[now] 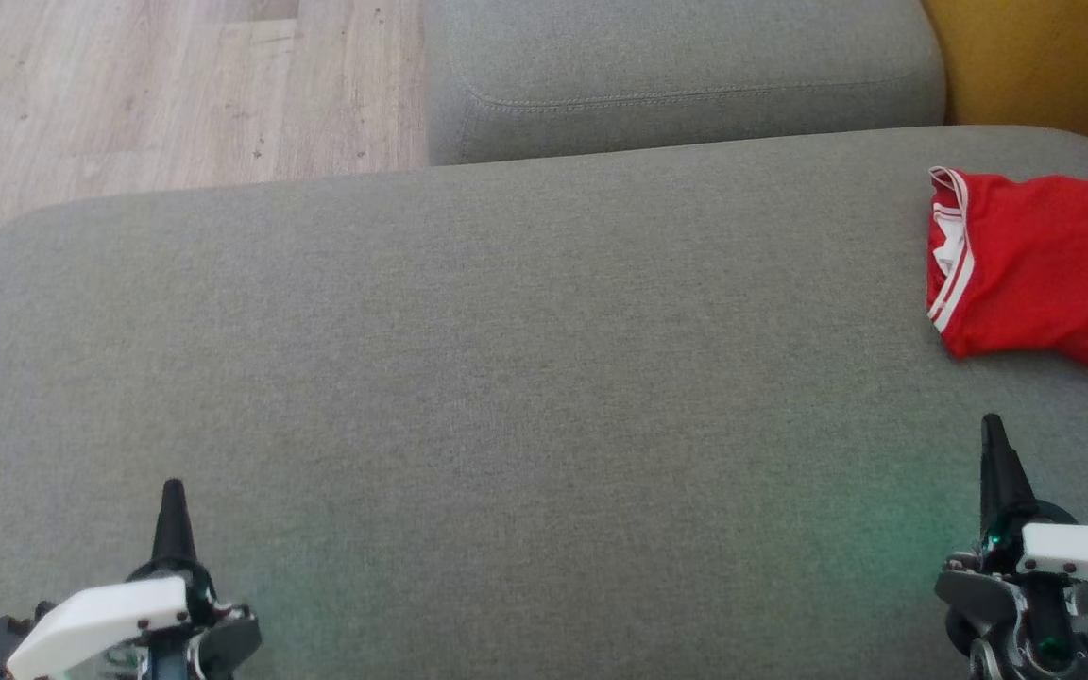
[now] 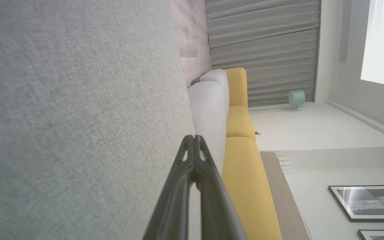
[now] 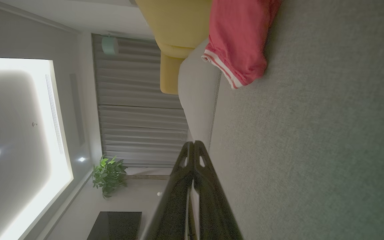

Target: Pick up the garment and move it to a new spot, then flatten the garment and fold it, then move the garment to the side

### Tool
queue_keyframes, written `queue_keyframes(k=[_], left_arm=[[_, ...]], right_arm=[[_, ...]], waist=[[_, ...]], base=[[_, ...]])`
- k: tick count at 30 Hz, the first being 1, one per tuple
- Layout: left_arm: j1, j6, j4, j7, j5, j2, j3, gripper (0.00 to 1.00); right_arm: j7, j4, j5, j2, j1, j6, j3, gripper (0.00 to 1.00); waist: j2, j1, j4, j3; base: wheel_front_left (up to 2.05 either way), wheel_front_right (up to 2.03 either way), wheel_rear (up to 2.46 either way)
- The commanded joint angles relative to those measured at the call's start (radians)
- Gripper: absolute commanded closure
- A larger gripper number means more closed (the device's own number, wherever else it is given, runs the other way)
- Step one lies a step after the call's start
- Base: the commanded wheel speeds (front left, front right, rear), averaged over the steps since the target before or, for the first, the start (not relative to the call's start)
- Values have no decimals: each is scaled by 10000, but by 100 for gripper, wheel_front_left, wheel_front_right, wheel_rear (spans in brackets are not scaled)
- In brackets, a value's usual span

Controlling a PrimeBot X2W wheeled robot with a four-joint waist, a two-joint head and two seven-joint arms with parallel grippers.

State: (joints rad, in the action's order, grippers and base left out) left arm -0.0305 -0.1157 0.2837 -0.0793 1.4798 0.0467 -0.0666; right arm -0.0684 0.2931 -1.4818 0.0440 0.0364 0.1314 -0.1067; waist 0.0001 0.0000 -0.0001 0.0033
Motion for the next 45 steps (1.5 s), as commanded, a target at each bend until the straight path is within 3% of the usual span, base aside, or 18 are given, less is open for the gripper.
queue_keyframes(k=[1, 10, 45], left_arm=[[-609, -108, -361, -91, 282, 35, -370, 100], [-776, -150, -382, -342, 1286, 35, -474, 100], [-776, -150, -383, -340, 1287, 35, -473, 100]], right_arm=[[-120, -419, -324, 144, 584, -7, 135, 100], [-362, -489, -1358, 144, 705, -7, 37, 100], [-400, -486, -1318, 111, 710, -7, -11, 100]], waist=[[-1, 0, 0, 0], [-1, 0, 1, -2], [-1, 0, 1, -2]], base=[[0, 0, 0], [0, 0, 0], [0, 0, 0]])
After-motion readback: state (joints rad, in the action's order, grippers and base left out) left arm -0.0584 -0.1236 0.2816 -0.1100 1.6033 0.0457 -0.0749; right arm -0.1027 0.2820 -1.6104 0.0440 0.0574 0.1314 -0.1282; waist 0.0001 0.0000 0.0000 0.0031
